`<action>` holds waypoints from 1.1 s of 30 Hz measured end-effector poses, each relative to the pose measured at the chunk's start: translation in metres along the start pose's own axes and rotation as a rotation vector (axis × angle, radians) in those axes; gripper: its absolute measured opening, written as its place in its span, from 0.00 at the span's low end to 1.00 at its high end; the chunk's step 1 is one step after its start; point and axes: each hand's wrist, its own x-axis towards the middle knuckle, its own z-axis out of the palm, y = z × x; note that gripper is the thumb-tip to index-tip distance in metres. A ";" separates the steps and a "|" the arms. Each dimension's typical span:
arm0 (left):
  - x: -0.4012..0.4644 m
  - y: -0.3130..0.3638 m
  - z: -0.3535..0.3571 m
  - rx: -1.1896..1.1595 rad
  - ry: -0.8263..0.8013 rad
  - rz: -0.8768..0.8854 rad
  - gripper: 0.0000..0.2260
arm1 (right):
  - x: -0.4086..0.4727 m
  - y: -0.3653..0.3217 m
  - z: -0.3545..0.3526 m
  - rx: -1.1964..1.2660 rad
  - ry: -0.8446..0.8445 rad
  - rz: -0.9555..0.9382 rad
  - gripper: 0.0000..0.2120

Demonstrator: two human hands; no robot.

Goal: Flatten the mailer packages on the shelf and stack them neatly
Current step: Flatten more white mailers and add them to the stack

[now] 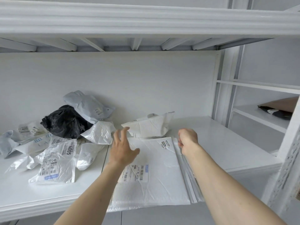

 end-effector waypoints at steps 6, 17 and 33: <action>0.004 0.022 -0.017 0.231 -0.034 0.071 0.34 | -0.016 -0.005 -0.001 0.012 -0.087 0.019 0.18; 0.025 0.048 0.005 0.641 -0.298 0.136 0.20 | -0.010 -0.001 -0.003 -0.127 -0.184 -0.062 0.12; -0.037 0.004 -0.085 0.197 0.045 0.741 0.20 | -0.026 0.014 -0.027 0.387 -0.330 0.384 0.36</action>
